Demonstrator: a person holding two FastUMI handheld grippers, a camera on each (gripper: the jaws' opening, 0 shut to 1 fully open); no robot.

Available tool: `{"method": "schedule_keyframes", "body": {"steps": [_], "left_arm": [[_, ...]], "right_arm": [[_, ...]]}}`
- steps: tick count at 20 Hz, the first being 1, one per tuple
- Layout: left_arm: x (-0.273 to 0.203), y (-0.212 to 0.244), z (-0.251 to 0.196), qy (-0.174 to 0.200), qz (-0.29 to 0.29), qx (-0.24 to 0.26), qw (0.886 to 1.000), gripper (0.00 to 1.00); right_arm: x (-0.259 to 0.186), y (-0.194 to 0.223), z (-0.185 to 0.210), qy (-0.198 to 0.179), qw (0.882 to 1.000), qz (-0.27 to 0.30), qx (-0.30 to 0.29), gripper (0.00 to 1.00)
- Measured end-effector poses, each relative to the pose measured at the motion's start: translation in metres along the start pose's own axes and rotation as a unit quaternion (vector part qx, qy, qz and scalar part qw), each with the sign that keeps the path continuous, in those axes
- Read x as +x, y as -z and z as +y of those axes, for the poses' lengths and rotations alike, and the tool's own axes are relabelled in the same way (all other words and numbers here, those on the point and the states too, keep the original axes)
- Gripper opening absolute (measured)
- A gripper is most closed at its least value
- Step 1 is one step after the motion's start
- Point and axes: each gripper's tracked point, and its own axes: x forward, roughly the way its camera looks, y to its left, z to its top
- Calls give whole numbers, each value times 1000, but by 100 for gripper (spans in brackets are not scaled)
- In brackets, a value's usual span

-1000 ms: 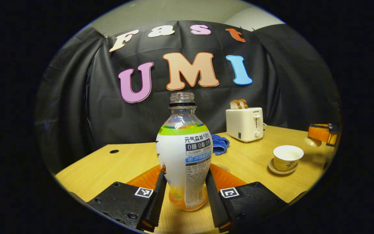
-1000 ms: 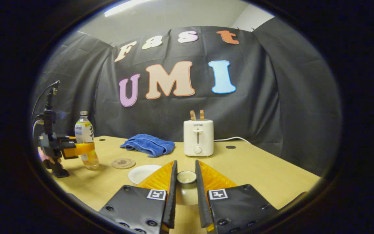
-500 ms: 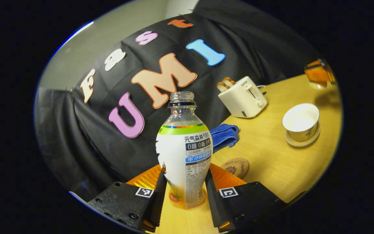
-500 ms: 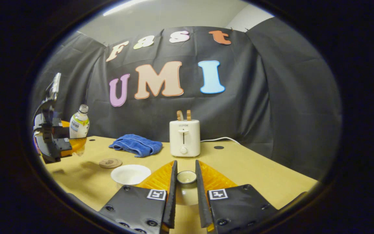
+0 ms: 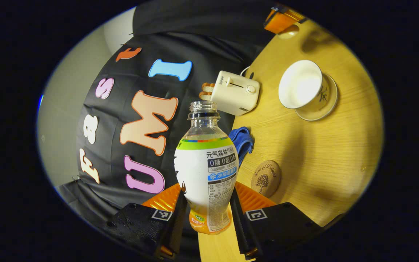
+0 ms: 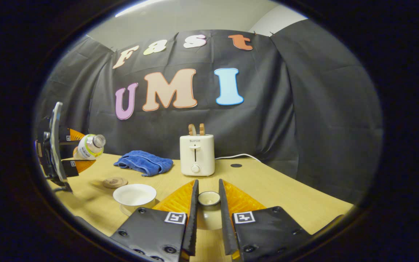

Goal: Open the teacup lid with one hand, grasp the water bottle and pour water into the teacup with the other hand; after pouring, place the water bottle on the coaster and then close the teacup lid.

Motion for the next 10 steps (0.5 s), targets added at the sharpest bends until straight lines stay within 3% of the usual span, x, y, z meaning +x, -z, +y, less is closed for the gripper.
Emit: {"method": "schedule_keyframes", "body": {"steps": [10], "left_arm": [[7,-20,-19,24,-15,101,995,58]], "right_arm": [[1,1,-1,1,1000,0,0,33]]}}
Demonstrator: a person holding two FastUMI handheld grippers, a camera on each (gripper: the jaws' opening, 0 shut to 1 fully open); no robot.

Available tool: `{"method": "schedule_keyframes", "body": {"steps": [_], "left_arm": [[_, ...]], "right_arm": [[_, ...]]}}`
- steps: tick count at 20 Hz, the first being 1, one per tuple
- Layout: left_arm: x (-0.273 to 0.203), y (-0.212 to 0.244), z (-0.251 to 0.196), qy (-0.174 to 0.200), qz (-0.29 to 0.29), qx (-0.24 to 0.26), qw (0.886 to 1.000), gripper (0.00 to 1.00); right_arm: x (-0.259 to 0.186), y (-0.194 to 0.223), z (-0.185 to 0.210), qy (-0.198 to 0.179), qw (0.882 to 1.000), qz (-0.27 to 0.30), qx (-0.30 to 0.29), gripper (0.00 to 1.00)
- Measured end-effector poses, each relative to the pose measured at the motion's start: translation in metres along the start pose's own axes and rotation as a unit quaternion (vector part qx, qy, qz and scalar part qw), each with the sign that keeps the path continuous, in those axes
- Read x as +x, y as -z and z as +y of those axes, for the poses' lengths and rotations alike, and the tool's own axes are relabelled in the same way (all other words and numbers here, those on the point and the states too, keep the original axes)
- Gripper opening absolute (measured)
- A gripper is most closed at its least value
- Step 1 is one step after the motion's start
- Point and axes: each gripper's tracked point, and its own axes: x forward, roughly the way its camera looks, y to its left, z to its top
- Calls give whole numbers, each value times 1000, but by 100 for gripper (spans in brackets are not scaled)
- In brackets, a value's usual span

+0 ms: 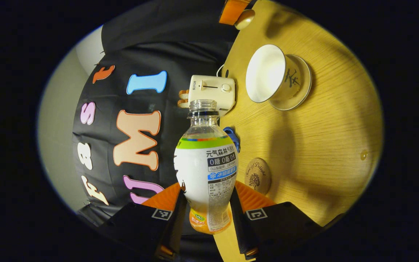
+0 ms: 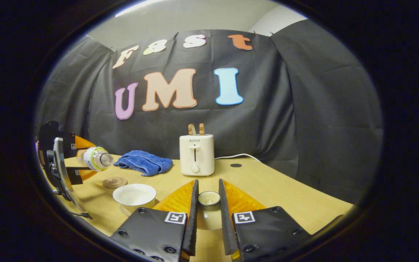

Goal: Open the teacup lid with one hand, grasp the water bottle and pour water into the teacup with the other hand; after pouring, place the water bottle on the coaster and then close the teacup lid.

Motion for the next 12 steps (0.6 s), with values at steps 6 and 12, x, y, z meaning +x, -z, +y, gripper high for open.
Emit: {"method": "schedule_keyframes", "body": {"steps": [6,12], "left_arm": [[1,-9,4,-2,-6,60,998,58],[-3,-13,0,6,-12,110,994,57]], "right_arm": [[0,0,0,0,1000,0,0,32],[0,0,0,0,1000,0,0,33]]}}
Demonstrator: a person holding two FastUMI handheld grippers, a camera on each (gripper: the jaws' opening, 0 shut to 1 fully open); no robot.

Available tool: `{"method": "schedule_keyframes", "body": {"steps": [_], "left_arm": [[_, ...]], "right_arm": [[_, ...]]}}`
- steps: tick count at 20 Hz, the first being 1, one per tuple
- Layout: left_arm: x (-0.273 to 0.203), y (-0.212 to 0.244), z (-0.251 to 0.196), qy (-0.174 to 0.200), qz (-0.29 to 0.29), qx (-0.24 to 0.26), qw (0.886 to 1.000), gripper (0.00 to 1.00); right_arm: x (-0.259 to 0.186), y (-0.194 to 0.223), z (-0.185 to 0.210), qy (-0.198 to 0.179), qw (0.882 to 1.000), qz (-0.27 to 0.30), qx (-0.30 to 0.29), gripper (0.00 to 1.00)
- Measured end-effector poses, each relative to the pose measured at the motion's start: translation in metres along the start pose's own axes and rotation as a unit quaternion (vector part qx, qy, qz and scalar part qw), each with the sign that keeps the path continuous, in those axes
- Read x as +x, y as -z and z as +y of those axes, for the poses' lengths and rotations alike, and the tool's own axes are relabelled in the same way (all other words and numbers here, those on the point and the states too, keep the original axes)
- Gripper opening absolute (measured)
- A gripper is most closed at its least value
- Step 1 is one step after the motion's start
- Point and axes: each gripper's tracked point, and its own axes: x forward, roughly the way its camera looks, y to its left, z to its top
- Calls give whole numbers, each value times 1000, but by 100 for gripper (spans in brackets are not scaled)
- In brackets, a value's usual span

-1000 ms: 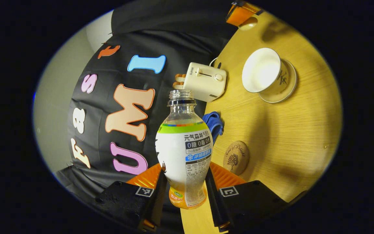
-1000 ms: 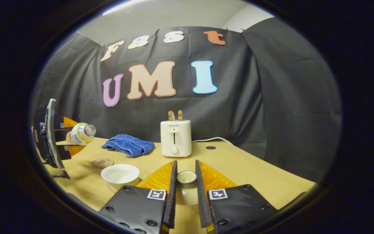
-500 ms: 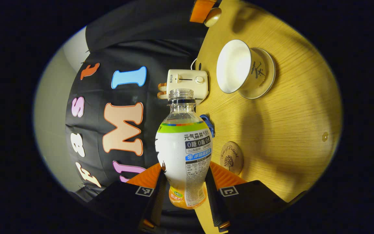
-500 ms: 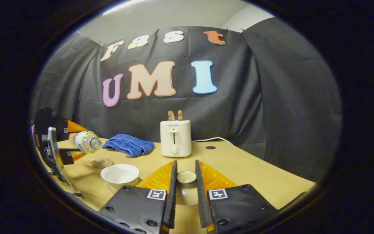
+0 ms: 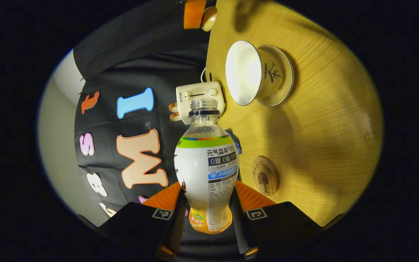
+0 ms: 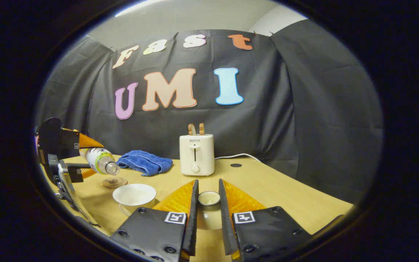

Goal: Open the teacup lid with one hand, grasp the water bottle and pour water into the teacup with the other hand; after pouring, place the water bottle on the coaster and then close the teacup lid.

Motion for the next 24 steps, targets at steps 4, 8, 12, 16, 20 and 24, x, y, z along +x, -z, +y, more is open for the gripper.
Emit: {"method": "schedule_keyframes", "body": {"steps": [4,8,12,16,20,24], "left_arm": [[2,-4,1,5,-2,32,999,58],[2,-2,5,3,-6,58,998,57],[2,-5,11,1,-7,84,996,58],[0,-2,22,-7,-10,107,994,58],[-1,1,40,-13,-6,143,990,58],[-3,3,50,-16,-1,173,985,58]], "right_arm": [[0,0,0,0,1000,0,0,33],[0,0,1,-2,1000,0,0,33],[1,0,0,-2,1000,1,0,33],[1,0,0,-2,1000,1,0,32],[1,0,0,-2,1000,0,0,33],[1,0,0,-2,1000,1,0,32]]}}
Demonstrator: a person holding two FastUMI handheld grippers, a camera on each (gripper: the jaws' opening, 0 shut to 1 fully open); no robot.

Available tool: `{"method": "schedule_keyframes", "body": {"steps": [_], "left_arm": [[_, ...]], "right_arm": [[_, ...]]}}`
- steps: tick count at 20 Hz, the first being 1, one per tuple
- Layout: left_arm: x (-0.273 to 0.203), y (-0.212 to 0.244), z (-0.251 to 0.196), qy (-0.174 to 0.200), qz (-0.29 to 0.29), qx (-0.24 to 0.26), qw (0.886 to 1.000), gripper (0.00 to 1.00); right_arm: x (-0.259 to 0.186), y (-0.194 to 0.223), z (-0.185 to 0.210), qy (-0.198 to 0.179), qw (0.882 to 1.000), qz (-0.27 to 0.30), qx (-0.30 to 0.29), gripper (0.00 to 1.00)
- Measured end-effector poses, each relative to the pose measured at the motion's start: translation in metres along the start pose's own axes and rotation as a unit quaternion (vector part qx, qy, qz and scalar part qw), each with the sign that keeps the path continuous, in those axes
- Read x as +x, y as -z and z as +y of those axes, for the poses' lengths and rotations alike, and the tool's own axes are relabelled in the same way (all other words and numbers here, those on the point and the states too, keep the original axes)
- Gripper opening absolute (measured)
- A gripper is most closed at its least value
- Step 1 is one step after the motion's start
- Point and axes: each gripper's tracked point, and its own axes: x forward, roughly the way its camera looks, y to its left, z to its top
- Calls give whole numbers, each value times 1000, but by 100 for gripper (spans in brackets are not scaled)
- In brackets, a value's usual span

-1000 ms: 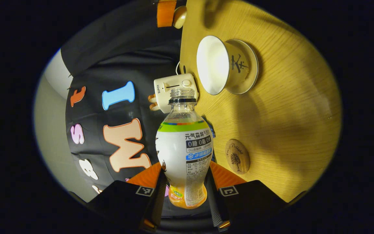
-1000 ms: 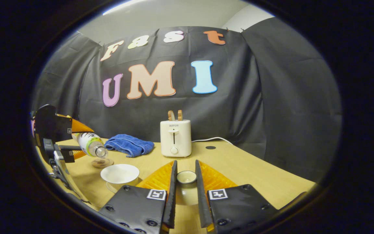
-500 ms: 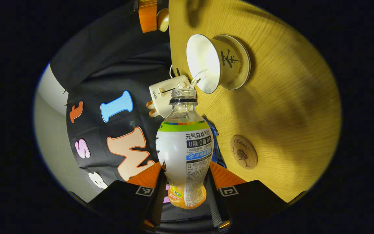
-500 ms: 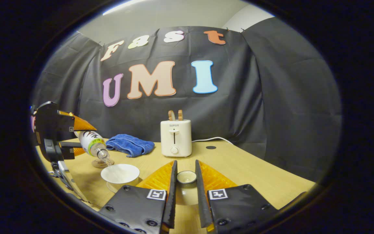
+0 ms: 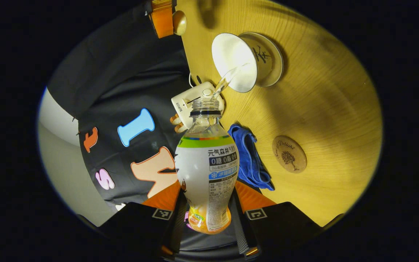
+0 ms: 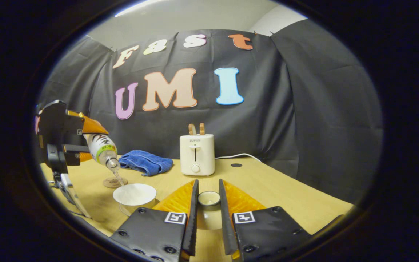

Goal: Open the teacup lid with one hand, grasp the water bottle and pour water into the teacup with the other hand; after pouring, place the water bottle on the coaster and then close the teacup lid.

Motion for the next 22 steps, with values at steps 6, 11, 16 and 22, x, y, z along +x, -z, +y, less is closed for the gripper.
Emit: {"method": "schedule_keyframes", "body": {"steps": [6,11,16,22], "left_arm": [[-1,3,10,-4,0,33,999,58],[1,-4,12,-3,-6,45,999,58],[2,-9,3,6,-10,29,1000,57],[-5,-31,-46,66,-30,-166,984,57]], "right_arm": [[0,0,-1,0,1000,0,0,32],[0,0,-1,0,1000,0,0,32],[-1,0,-1,0,1000,0,0,32],[-1,0,-1,0,1000,0,0,33]]}}
